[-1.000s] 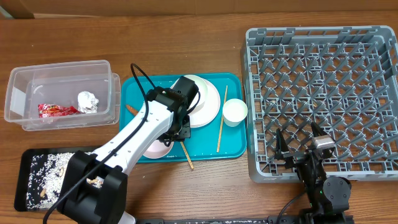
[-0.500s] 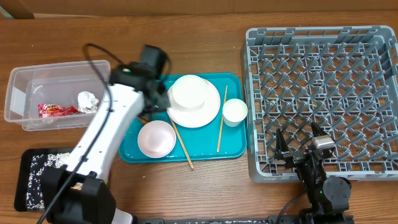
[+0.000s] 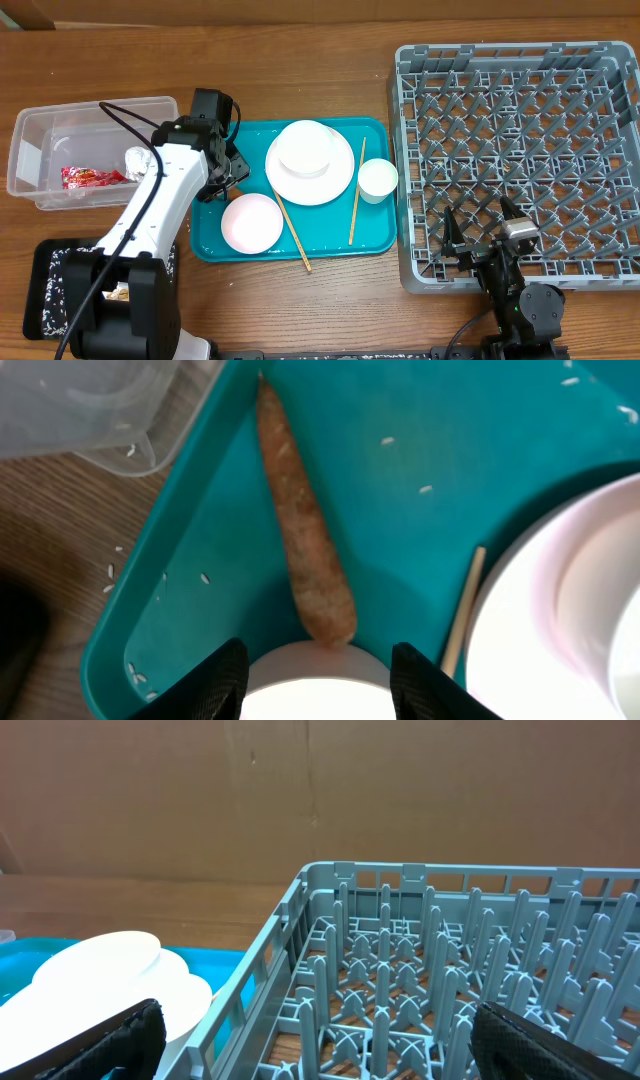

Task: Sort waste into correct bins and load items into the dishwasher
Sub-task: 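Grasp the orange carrot on the teal tray with the left gripper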

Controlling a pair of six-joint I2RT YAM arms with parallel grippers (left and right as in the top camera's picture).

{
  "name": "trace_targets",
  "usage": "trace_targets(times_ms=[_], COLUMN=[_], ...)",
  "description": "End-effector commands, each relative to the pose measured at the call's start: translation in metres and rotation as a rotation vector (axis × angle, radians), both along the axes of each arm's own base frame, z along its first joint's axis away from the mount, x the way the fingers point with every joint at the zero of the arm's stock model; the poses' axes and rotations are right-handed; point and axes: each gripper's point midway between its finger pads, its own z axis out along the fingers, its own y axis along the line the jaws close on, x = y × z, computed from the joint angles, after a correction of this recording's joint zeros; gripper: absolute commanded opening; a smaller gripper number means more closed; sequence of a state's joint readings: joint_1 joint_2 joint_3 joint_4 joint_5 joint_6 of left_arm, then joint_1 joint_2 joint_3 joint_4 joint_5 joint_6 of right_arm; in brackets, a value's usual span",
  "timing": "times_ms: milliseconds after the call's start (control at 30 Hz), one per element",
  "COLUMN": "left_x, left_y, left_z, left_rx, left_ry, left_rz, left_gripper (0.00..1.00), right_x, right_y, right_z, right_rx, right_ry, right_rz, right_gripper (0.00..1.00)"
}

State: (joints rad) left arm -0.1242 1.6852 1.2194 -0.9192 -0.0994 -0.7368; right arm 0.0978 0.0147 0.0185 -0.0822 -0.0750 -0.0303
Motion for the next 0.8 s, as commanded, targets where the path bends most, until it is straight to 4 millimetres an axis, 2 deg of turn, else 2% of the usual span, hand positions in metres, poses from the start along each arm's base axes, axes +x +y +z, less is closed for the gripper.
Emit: trace_targets(times_ms=[0,267,567,767], left_x=[-0.005,-0.008,0.006,0.0], left_y=[0.01,0.01,0.006,0.007], left_z=[-0.011,-0.04,-0.052,-0.078], left_rx=[0.039,0.038,0.024,0.036], left_ry=[0.005,-0.001,-0.041,0.033], left_rz=[0.073,0.072,0.069,0.068], left_gripper=[0.49,0.47,0.45,0.42], right_x=[0.0,0.0,0.0,0.0], right_y=[0.0,0.0,0.0,0.0], right_z=[-0.001,-0.001,-0.001,-0.001], right_rx=[-0.003,-0.003,-0.003,-0.003], right_ry=[-0.007,-0.007,-0.007,-0.007], right_rz=[0.001,0.001,0.001,0.001], right_gripper=[1.0,1.0,1.0,1.0])
